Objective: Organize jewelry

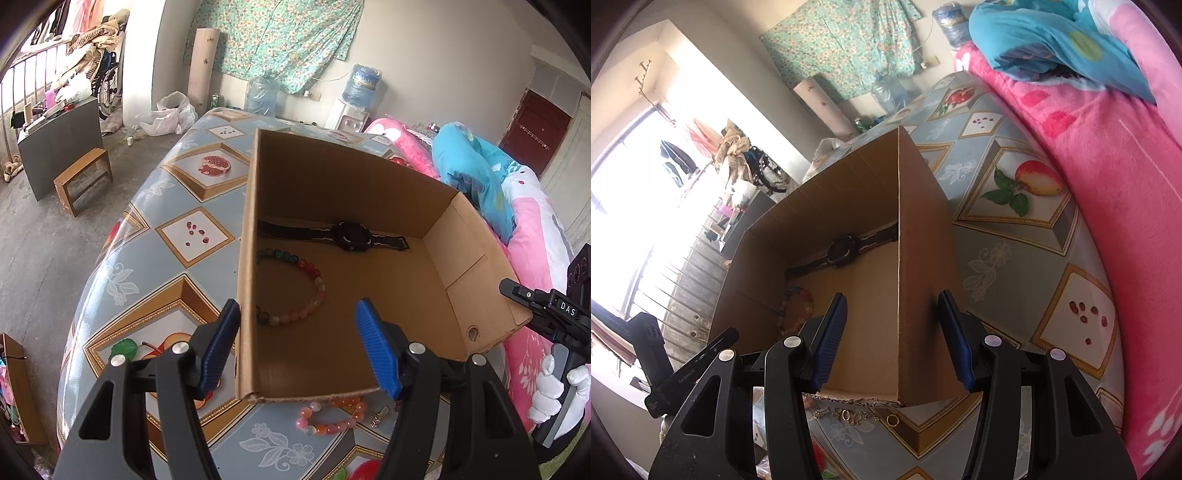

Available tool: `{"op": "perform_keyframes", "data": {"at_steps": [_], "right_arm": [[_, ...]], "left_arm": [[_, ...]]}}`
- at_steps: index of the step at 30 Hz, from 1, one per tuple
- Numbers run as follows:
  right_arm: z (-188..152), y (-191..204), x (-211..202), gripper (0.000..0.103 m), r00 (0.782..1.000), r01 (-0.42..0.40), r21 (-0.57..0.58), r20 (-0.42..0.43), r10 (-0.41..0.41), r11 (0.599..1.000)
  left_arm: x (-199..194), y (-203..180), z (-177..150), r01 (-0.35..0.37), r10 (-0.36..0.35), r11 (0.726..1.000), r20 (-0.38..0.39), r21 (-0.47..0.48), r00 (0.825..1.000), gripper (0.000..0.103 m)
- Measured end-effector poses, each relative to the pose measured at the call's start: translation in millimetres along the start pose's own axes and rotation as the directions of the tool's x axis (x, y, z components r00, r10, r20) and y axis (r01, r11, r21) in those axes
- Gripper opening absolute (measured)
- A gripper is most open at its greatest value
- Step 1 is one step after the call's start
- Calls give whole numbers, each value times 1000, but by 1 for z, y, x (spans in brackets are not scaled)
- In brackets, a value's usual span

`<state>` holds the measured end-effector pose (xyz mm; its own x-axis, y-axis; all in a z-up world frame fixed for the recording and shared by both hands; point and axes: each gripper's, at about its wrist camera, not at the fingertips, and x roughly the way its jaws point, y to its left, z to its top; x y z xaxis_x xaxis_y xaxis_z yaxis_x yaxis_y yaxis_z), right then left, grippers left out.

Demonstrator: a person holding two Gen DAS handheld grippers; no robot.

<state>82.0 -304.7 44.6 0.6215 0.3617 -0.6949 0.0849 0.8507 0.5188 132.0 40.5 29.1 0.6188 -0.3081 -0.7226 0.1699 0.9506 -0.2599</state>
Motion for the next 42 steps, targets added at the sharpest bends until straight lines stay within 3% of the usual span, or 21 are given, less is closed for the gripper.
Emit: {"op": "perform_keyframes", "data": {"at_steps": [17,22,29,32,38,42], "right_arm": [[-3,-5,-33,53,992,27,9,122,-28,1000],[-12,2,-54,55,979,61,-22,194,-55,998],[-44,17,-83,63,955,177,-137,264,-136,975],[-63,24,-82,67,955,223,-193,238,-175,956],[-108,30,-49,70,968,251,-270,95,-233,930],[-134,33,-17,70,956,283,-284,4,-294,916]], "left_arm": [[-44,14,-5,-1,4,1000,176,-15,984,67],[-55,22,-13,-3,7,1000,199,-19,980,67],[-68,36,-35,-33,32,999,192,-1,981,67],[-70,40,-48,-52,49,999,173,15,984,67],[-57,32,-78,-52,47,997,89,49,995,67],[-42,11,-100,-48,46,994,21,97,999,67]]}}
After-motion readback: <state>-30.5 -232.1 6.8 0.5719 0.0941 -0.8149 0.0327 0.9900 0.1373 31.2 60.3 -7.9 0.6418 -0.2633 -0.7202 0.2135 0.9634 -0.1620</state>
